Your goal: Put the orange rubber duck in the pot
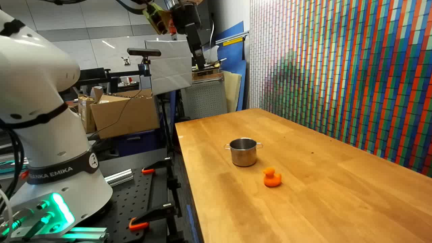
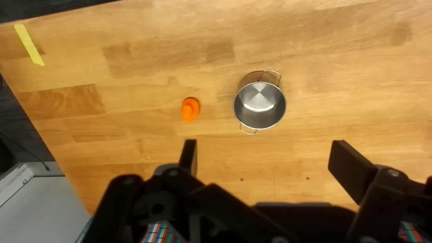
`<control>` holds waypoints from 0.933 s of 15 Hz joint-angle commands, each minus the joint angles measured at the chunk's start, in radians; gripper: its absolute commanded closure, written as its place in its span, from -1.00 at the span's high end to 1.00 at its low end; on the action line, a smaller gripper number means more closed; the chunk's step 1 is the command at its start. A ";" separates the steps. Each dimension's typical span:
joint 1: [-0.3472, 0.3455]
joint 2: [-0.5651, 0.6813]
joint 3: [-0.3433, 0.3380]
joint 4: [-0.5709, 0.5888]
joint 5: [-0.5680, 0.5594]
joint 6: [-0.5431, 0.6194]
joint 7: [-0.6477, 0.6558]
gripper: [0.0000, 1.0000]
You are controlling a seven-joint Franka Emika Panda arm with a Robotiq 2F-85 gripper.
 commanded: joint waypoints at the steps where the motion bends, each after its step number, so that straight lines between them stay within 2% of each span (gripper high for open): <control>1: 0.022 0.005 -0.020 0.003 -0.016 -0.003 0.012 1.00; 5: 0.022 0.004 -0.020 0.005 -0.016 -0.003 0.012 1.00; 7: 0.018 0.052 -0.007 0.029 -0.035 -0.008 0.005 1.00; 10: 0.001 0.165 -0.071 0.162 -0.005 -0.026 -0.035 1.00; 14: -0.026 0.311 -0.201 0.322 0.020 -0.038 -0.105 1.00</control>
